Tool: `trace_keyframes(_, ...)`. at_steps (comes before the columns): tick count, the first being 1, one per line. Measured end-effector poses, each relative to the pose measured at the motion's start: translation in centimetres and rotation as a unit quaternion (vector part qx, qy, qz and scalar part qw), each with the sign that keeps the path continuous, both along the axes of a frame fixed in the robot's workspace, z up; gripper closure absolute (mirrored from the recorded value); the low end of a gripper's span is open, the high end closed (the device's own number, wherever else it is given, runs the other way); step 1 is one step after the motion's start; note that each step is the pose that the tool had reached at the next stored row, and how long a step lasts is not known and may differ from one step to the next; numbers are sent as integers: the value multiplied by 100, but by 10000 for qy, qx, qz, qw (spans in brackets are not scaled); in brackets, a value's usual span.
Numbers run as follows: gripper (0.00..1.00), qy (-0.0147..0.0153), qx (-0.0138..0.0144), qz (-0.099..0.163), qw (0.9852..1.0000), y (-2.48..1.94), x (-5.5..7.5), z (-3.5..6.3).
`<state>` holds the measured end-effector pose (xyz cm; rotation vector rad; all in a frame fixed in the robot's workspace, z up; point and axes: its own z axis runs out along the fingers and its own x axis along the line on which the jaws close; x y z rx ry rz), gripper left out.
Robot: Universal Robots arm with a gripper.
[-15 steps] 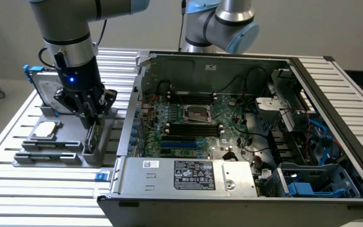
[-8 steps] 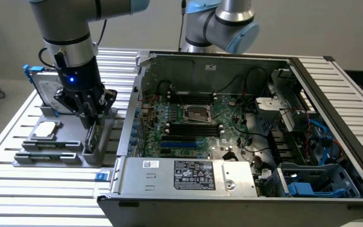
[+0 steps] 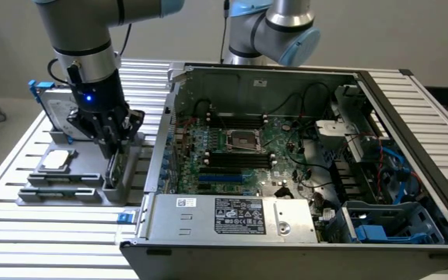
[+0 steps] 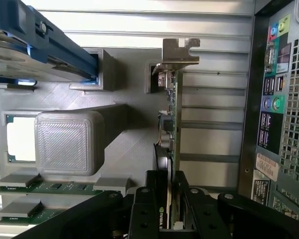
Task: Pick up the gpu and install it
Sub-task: 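Pick up the gpu and move the gpu toward the slot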
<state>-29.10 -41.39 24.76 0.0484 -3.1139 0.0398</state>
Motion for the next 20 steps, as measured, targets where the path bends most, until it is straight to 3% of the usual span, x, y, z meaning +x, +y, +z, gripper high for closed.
trace_keyframes(4, 74, 1, 24, 0, 10000, 0, 0, 43)
trace_keyframes(8, 74, 0, 47, 0, 10000, 0, 0, 156)
trace_keyframes(20, 74, 0, 58, 0, 10000, 0, 0, 669)
